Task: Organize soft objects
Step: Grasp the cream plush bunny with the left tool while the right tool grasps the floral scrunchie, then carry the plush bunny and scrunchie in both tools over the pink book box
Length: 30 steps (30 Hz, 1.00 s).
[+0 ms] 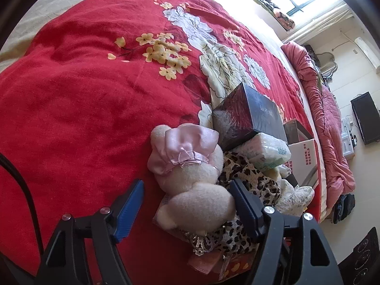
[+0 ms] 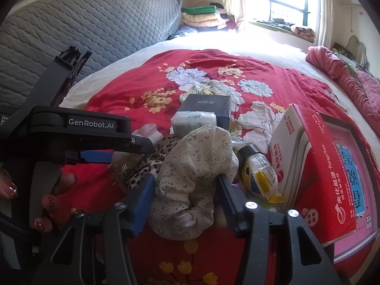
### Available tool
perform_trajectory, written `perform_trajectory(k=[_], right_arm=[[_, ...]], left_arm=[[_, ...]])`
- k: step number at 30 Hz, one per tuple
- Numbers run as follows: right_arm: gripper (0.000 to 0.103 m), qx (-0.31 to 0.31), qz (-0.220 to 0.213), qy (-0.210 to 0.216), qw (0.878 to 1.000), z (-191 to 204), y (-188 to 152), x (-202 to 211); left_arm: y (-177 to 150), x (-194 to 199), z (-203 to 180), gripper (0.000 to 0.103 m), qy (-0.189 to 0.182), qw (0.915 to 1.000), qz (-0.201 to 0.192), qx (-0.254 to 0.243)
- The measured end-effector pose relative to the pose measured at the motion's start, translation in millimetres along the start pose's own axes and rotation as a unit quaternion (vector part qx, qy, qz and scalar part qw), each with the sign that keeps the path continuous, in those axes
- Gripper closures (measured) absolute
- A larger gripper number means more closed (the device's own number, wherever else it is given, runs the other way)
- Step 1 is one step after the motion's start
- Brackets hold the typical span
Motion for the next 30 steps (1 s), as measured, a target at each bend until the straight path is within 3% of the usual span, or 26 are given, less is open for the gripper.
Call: perform_trajectory(k=[5,9,16,21,26,30], right_arm=[[0.086,0.010,-0.023,0.000,1.000,-5,2,12],[0.087,0.007,-0.043,-0.002,0.999,-13,7,24],[0.089,0.001,-0.065,0.000,0.998,-18,13,40],[0.089,0.012,-0.079,-0.002,0.997,-14,18,48],[0.091,0.016,-0.104,0.001,0.994,-13,26,61],[0.093,-0.001,-0.098,0.006,0.995,-21,26,61]], left_arm=[[-3,-16,-2,0.047,-0.031,0.9990,0.028,0.015],[0,-14,-1,0.054,-0.045,0.9986,0.021,0.020],[2,16,3,0.055,-0.084,0.9957,-0.017,0.033],[5,35,3,0.055,-0.060,0.9971,-0.046,0.009],[-6,51,-21,0.055,-0.049,0.9963,-0.061,-0.036],[-14,56,-37,0.055,-0.047,0.9948,-0.069,-0.058]])
Point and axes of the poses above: each gripper's, at about its wrist camera, not at the fingertips, and x roughly against the way its jaws point, z to its left, y to its top, the point moved 9 cm from there along -x, roughly the way its jaws point, and after that the axes turned 4 degrees about x, right-handed, at the moved point
